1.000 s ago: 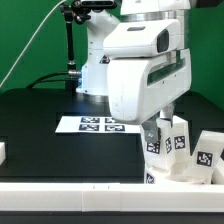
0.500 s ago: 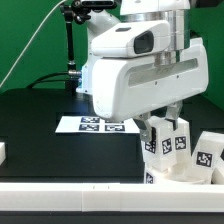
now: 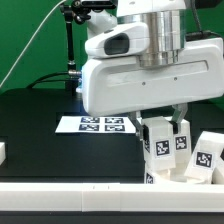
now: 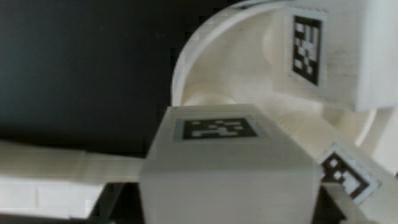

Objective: Assemble stool

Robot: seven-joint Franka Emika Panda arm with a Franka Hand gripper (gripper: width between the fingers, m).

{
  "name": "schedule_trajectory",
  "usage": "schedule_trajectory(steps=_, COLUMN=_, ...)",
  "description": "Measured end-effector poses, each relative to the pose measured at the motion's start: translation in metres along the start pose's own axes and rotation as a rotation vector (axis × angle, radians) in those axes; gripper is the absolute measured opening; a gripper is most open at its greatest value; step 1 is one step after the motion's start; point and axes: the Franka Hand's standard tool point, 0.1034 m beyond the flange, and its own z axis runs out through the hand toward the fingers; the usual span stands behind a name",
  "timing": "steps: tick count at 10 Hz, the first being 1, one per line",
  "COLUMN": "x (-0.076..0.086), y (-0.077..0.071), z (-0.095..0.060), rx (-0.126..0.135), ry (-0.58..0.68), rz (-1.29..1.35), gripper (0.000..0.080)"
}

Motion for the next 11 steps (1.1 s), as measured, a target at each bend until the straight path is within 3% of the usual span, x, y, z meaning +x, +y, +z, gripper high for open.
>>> schedule_trajectory(steps=4, x=0.0008, y=-0.0078, z=0.0013, rx=0.014, ry=0.019, rz=0.457, gripper=0.0338)
schedule_trajectory(steps=11, x=0.0007, y=-0.0071, z=0.0015, rx=0.021, ry=0.016, rz=0.843, gripper=0.0338)
